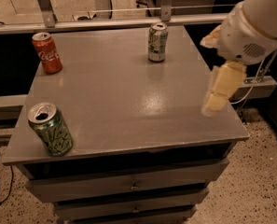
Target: Knock coke can over
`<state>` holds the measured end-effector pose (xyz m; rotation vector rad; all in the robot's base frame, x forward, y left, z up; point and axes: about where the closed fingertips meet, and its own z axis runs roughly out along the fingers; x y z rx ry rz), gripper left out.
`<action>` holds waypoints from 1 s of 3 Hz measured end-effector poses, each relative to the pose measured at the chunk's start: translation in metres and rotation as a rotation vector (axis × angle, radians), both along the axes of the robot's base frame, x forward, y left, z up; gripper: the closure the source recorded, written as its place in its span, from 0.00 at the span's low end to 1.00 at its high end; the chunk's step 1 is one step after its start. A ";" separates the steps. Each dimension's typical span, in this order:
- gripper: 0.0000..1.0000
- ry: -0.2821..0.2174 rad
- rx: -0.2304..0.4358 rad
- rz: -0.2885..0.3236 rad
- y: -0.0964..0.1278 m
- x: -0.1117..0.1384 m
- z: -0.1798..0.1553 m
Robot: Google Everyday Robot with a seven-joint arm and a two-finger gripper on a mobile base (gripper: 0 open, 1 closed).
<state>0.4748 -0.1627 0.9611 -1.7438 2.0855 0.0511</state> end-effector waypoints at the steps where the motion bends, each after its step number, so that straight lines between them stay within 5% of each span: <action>1: 0.00 0.006 0.145 0.083 0.070 0.038 -0.018; 3: 0.00 0.030 0.358 0.211 0.191 0.081 -0.034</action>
Offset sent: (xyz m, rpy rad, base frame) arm 0.1005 0.2212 -0.0380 0.4265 0.0251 0.2289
